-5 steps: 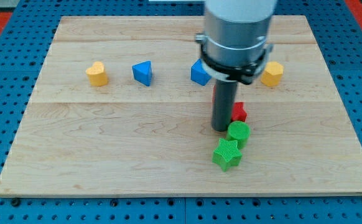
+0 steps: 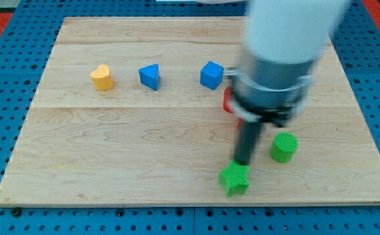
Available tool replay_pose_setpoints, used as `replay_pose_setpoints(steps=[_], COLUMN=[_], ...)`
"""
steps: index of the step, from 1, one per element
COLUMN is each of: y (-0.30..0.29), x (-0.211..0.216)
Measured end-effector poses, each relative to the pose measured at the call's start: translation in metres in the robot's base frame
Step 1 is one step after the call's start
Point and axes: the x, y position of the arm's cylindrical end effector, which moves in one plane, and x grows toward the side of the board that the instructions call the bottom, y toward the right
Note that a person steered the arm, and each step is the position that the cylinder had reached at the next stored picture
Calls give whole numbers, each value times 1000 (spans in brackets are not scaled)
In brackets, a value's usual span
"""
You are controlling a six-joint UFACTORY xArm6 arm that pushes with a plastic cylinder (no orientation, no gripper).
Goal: Move the green star to the right bottom of the board
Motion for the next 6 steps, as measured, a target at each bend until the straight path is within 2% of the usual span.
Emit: replay_pose_setpoints(steps=[1,2,4,5,6], y=[-77,-94,39,79,66], x=[7,38,45,45,46])
